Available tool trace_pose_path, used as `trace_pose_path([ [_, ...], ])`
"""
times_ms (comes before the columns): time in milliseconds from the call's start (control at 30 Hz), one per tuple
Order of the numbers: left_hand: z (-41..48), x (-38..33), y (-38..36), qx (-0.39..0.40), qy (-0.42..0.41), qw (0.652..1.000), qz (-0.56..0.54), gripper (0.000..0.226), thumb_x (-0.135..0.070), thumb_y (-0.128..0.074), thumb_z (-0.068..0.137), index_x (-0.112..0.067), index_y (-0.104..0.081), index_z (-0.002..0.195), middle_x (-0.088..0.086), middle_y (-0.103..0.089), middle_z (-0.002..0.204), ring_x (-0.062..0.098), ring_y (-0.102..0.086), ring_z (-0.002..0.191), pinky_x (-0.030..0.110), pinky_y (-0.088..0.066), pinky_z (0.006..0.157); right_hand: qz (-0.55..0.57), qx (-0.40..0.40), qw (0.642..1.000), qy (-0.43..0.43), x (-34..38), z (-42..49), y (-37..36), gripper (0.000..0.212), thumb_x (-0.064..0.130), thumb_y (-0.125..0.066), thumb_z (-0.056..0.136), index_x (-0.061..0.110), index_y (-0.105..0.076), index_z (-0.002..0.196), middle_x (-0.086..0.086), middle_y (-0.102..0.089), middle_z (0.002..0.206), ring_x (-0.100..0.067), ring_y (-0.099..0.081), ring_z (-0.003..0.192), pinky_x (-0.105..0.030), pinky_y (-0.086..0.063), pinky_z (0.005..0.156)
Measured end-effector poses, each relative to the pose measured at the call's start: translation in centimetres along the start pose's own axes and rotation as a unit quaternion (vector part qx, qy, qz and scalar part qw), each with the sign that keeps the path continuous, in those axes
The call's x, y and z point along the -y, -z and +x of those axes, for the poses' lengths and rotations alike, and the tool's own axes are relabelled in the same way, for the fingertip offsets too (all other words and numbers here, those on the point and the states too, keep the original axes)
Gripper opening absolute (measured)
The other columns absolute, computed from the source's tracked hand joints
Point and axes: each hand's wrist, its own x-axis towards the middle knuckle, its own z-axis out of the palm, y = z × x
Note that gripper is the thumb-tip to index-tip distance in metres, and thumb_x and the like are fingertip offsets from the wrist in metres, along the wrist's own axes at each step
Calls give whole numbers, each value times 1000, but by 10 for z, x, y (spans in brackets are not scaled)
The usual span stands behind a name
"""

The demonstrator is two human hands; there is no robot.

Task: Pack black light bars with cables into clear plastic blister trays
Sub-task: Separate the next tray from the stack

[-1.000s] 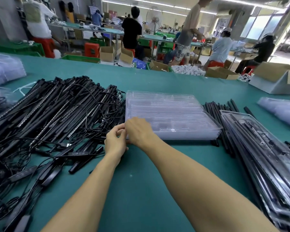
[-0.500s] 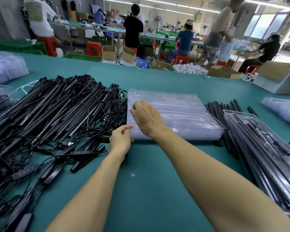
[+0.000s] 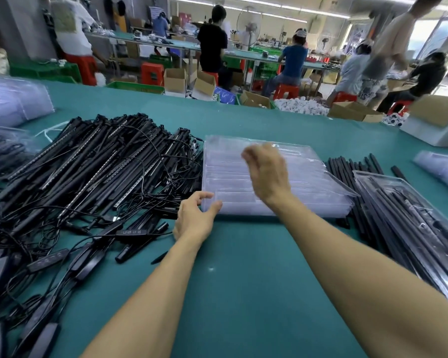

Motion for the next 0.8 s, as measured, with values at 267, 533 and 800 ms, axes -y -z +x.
trace_pose_path([
  [267,-3,3,-1,-6,-64,997,40,23,-53,-69,84,-45,-60,104,-10,-53,121,10,-50,92,35,-43,79,-69,-153,960,223,93,34,84,21,19,-54,94,9,-67,82,-8,-57,74,-21,-50,71,-33,-38,58],
  [533,-63,32,29,-15,-258,933,251,26,-18,-75,78,-22,-61,99,-5,-62,95,21,-62,84,31,-49,70,-104,40,975,193,107,-165,86,7,17,-61,75,24,-63,73,2,-55,69,-22,-49,63,-34,-41,52],
  [800,-22,53,114,52,-316,878,356,24,-3,-59,92,-12,-70,112,6,-62,106,27,-60,93,43,-53,82,-61,87,973,205,110,-240,50,27,42,-65,79,26,-60,59,7,-45,56,-14,-43,51,-22,-39,51],
])
